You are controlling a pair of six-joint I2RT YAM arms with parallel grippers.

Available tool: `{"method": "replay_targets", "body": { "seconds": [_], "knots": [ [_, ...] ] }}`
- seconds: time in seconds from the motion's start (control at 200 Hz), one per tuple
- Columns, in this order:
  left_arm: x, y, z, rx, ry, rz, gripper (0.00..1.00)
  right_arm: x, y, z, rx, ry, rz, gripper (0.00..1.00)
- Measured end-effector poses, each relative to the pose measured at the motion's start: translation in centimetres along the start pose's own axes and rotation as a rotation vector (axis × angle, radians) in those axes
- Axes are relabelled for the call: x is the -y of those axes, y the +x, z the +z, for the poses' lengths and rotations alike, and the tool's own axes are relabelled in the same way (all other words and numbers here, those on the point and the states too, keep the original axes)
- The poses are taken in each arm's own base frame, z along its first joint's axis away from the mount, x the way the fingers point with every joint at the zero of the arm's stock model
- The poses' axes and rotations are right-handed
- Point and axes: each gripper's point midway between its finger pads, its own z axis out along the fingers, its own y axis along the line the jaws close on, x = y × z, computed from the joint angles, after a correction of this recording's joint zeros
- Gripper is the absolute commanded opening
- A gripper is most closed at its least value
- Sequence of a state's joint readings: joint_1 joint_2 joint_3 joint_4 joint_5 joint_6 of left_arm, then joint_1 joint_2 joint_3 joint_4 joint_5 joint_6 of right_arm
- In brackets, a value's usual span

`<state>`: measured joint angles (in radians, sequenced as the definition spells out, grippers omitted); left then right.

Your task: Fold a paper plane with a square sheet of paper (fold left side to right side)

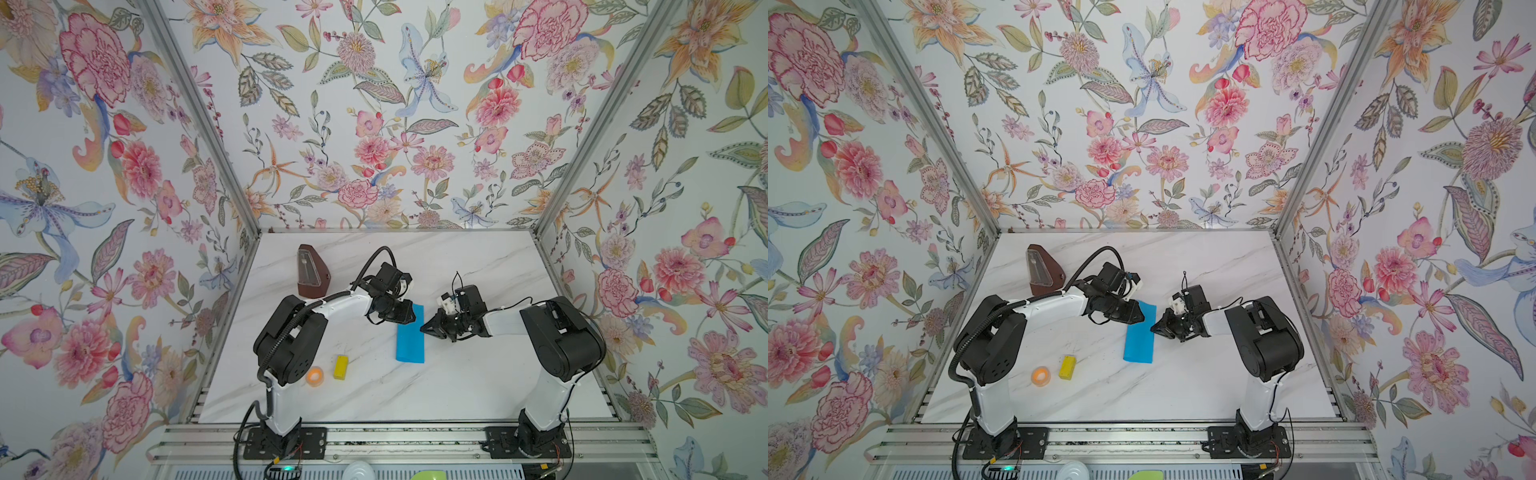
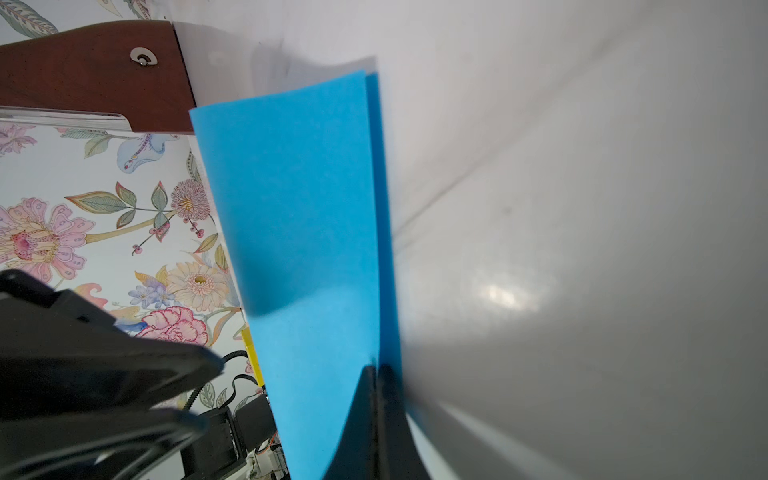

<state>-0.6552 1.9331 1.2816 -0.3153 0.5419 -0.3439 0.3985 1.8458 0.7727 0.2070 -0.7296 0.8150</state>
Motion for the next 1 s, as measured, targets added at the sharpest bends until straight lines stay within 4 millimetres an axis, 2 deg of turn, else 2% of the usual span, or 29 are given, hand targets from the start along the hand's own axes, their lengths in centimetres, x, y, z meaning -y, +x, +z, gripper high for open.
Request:
{"method": "replay_targets", "body": {
  "seconds": [0.115,0.295,0.465,0.846,1.001],
  "knots": [
    [-0.7,0.7,0.8,-0.028,-0.010,-0.013,0.18,0.0,0.0,0.0,0.000,0.000,0.001,0.00],
    [-1.3,0.9,1.0,-0.031,-0.032,-0.012,0.17,0.0,0.0,0.0,-0.001,0.001,0.001,0.00],
    [-2.7,2.3,1.3,-0.057,-0.062,-0.032,0.15,0.0,0.0,0.0,-0.001,0.002,0.001,0.00],
    [-4.9,2.8,1.1,-0.055,-0.094,-0.053,0.09,0.0,0.0,0.0,-0.001,0.002,-0.006,0.00],
    [-5.9,3.1,0.4,-0.036,-0.101,-0.055,0.06,0.0,0.0,0.0,0.000,0.003,-0.010,0.00]
  ]
}}
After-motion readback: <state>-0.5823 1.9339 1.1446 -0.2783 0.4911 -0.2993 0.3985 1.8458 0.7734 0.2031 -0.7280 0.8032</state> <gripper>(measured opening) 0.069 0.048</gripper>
